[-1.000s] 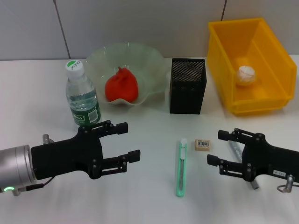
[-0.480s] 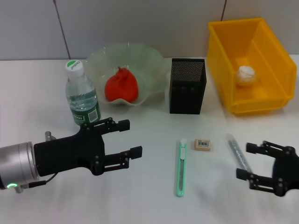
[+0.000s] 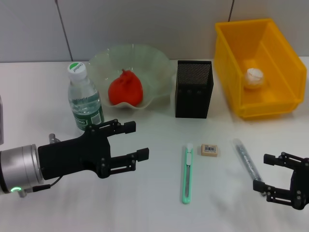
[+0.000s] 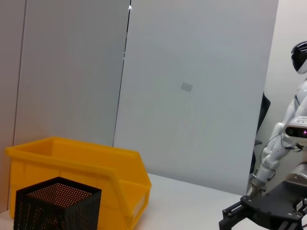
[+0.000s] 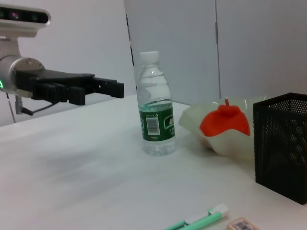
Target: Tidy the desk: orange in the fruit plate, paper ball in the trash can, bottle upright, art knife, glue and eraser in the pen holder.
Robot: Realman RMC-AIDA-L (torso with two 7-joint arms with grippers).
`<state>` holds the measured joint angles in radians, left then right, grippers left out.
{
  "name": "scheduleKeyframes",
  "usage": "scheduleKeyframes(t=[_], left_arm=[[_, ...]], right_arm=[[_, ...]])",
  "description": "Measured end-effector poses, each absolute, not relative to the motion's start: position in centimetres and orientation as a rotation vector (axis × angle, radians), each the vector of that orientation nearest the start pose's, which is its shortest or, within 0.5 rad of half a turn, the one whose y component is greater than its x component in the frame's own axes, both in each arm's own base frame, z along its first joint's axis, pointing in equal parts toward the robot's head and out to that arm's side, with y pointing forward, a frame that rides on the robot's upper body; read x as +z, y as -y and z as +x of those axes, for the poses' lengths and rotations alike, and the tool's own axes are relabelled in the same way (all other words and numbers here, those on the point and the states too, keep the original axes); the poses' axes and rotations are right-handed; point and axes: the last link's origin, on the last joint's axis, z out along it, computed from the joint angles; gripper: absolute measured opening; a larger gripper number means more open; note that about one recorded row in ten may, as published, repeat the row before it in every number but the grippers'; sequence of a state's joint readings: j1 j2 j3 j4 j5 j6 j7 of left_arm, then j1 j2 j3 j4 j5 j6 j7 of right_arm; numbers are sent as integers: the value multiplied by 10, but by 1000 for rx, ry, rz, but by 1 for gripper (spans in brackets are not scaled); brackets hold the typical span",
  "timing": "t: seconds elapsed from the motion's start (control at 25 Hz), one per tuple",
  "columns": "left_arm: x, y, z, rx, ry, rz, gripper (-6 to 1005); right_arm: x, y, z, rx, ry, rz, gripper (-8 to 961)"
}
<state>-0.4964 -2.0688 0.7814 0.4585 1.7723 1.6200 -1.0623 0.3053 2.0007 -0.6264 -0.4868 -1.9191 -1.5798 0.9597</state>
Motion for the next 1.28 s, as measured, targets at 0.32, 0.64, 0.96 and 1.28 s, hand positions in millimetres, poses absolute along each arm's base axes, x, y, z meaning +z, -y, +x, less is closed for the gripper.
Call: scheduleKeyframes(t=[0.32,0.64,0.96,1.28], left_arm=[[-24,-298,-262,-945,372,-2706,758],[-28,-289,-271,-925,333,-2688,756],[-28,-283,-277,-907,313,-2684,754],[-28,-284,-278,-875,279,-2705,753]], right_arm=[[19,-286,316,716,-698,-2644,767],[16,-329,262,448,-984,-2825,767],[6,-367,192,-47,-1041,-2888,767],[-13,-391,141,-514,-991,-2770,767]])
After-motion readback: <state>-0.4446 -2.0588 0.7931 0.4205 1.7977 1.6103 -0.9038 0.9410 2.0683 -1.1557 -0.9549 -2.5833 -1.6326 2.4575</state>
